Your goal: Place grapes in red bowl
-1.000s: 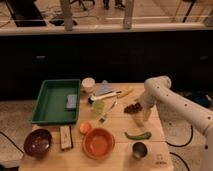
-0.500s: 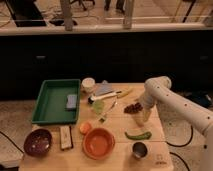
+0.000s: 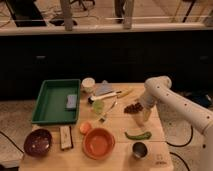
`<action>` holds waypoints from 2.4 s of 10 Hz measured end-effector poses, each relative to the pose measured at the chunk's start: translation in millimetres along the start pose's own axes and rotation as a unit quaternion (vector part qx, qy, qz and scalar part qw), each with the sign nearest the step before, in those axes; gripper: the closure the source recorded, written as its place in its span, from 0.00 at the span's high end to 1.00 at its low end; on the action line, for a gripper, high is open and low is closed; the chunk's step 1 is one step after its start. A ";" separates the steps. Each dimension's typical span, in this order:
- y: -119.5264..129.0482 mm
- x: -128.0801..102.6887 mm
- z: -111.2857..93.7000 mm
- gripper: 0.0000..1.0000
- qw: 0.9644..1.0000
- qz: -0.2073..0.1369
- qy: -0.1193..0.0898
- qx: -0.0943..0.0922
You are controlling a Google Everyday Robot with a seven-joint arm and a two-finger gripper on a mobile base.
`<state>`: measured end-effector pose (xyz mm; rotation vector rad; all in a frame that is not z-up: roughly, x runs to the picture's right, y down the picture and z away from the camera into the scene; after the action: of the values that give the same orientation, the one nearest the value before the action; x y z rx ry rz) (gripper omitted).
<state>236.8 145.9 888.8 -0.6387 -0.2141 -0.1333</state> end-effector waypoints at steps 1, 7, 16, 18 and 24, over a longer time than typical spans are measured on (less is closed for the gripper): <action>0.3 0.8 0.2 0.80 1.000 0.006 -0.002 -0.003; 0.6 2.1 0.4 0.80 1.000 0.014 -0.004 -0.008; 5.2 5.4 0.9 0.80 0.999 0.030 -0.006 -0.023; 5.7 5.7 0.4 0.80 0.999 0.034 -0.006 -0.025; 7.6 6.2 -1.2 0.80 0.999 0.039 -0.010 -0.029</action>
<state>244.4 150.8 885.0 -0.7062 -0.2042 -0.0594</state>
